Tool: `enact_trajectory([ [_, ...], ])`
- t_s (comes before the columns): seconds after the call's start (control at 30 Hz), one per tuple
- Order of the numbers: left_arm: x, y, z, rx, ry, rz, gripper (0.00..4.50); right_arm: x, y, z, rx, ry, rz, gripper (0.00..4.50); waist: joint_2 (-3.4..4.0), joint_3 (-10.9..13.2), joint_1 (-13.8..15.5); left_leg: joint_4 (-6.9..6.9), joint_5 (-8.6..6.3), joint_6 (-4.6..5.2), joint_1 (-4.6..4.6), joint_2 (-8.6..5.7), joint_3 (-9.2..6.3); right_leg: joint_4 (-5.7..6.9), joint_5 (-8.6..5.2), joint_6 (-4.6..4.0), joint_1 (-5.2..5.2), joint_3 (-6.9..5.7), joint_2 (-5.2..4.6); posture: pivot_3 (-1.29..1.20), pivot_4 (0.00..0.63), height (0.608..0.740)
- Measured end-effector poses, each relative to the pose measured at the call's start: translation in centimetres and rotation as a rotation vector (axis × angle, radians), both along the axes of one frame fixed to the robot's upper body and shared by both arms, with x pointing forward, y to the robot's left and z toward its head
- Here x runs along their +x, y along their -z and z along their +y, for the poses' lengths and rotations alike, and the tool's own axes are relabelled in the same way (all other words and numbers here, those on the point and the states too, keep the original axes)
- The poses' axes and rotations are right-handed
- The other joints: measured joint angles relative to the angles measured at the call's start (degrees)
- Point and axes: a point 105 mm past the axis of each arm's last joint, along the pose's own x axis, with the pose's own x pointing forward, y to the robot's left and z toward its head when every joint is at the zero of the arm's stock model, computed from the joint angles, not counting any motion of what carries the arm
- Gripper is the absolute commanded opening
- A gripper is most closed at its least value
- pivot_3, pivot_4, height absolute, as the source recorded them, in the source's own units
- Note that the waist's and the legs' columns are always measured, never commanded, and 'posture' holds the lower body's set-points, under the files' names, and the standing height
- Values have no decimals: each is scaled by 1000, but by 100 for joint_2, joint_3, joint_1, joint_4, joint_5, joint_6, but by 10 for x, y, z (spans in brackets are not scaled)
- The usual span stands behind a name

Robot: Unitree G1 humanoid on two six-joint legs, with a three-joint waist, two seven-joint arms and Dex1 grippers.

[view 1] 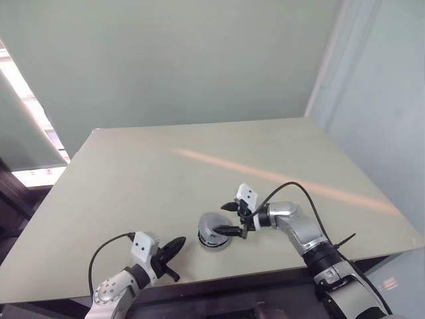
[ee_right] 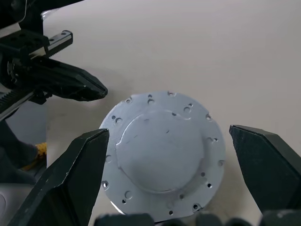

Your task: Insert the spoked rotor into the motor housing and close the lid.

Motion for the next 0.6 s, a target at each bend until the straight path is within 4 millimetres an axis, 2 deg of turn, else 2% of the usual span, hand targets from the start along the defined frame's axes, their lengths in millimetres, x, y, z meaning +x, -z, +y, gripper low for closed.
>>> enact_trajectory([
  [0.3,-2,1,1,5,10,9,0,-2,17,9,-44,-40,4,4482,1,0,-1,2,0,0,2,0,-1,1,0,0,3,0,0,0,0,740],
  [0.53,-2,1,1,8,12,10,0,-2,22,15,-61,-59,-7,4482,2,-1,-1,1,0,0,3,0,-2,2,1,0,4,0,0,0,0,740],
  [0.6,-3,1,1,8,12,10,0,-2,23,14,-61,-59,-5,4113,2,-1,-1,2,0,0,3,0,-2,2,1,0,4,0,0,0,0,740],
])
